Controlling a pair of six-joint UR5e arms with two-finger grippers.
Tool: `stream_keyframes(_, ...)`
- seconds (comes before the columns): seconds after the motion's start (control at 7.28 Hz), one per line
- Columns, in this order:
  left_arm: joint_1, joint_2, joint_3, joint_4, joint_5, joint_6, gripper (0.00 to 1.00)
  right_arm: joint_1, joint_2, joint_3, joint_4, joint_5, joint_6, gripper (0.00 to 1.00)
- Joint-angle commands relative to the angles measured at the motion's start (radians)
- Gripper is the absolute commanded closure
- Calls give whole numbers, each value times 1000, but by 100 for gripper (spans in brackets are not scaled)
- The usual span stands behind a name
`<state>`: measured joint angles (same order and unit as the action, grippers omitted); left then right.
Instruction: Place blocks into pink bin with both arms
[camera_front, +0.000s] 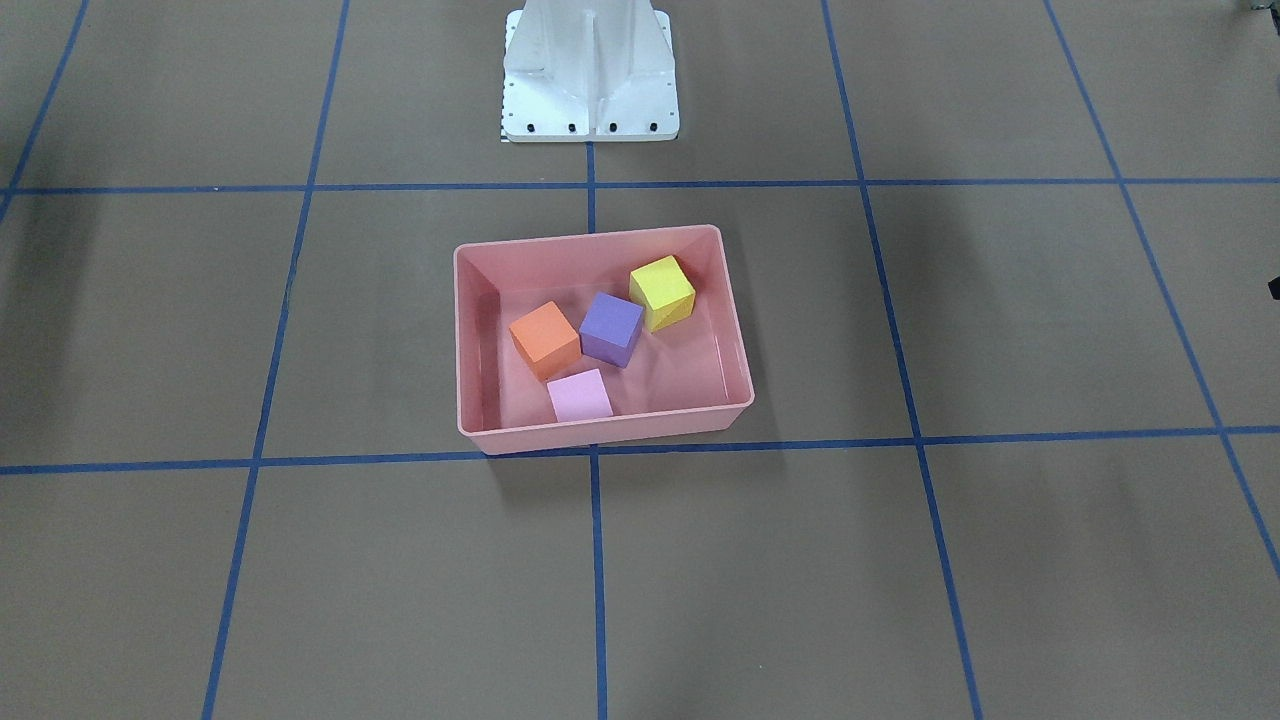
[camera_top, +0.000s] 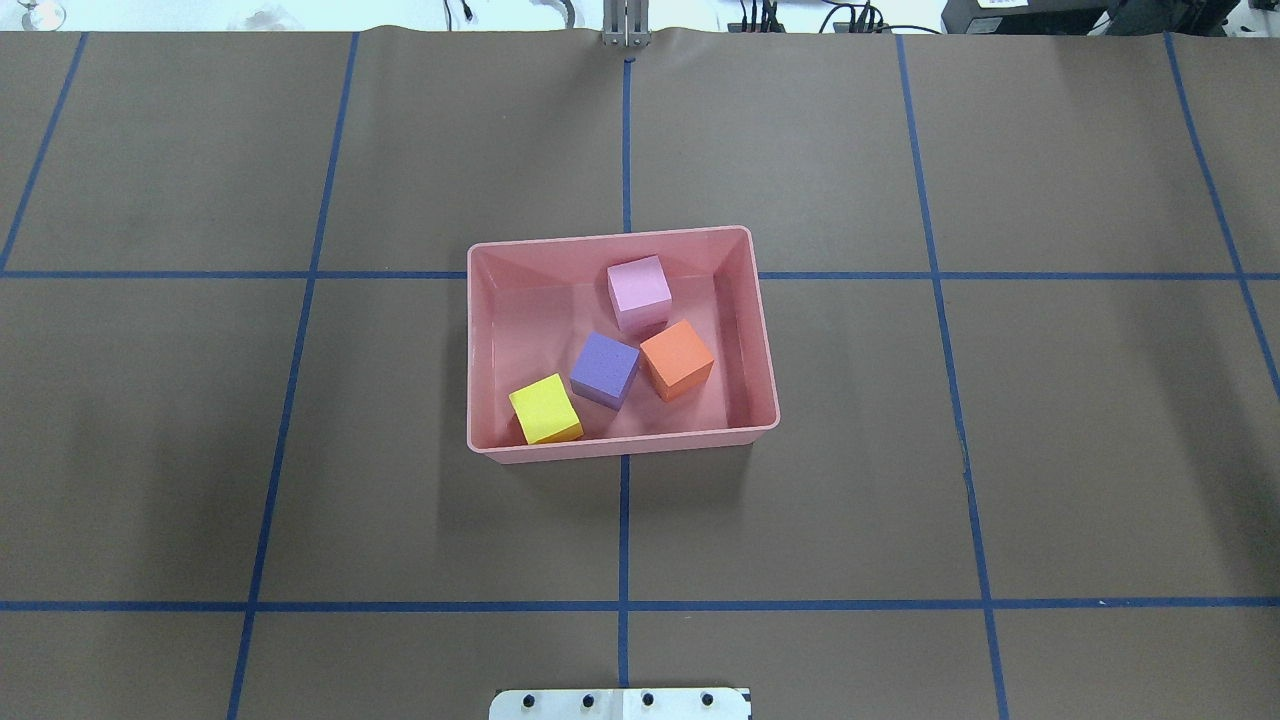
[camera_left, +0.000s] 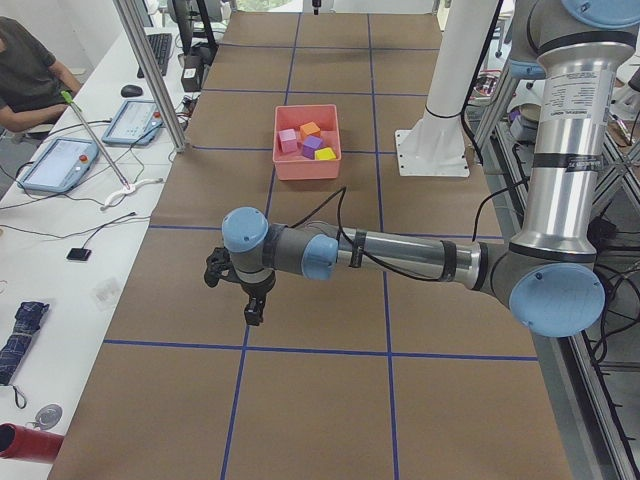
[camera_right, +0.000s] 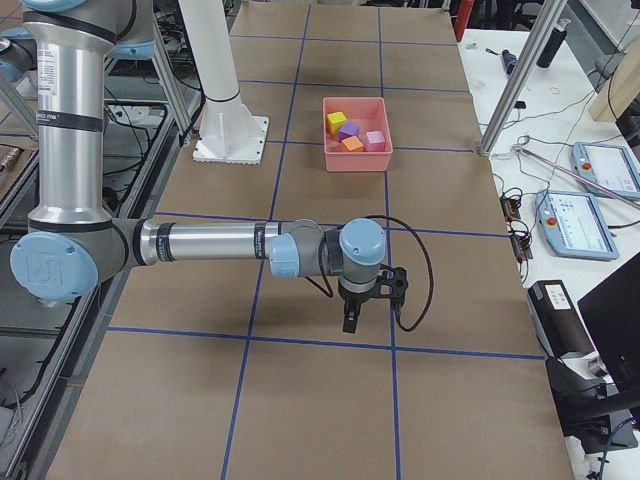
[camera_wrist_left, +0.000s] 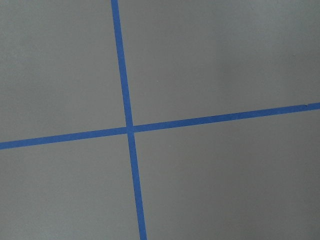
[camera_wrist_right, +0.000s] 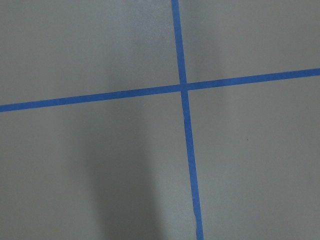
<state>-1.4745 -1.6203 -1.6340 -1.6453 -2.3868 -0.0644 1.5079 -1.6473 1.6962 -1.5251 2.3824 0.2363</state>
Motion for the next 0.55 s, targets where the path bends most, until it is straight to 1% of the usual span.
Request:
stream_keyframes(0.0, -1, 0, 0, -2, -2, -2, 0, 0, 17, -4, 2, 3, 0, 0)
stream_keyframes(0.14, -1, -1, -4, -2, -2, -2, 0, 0, 21, -1, 0, 8, 0, 0)
stream_keyframes(0.27, -3, 0, -32, -2, -3, -3, 0, 0, 23, -10, 0, 6, -3, 0)
stream_keyframes(0.41, 0, -1, -32, -1, 0, -18, 0, 0, 32, -21, 0, 4, -3, 0)
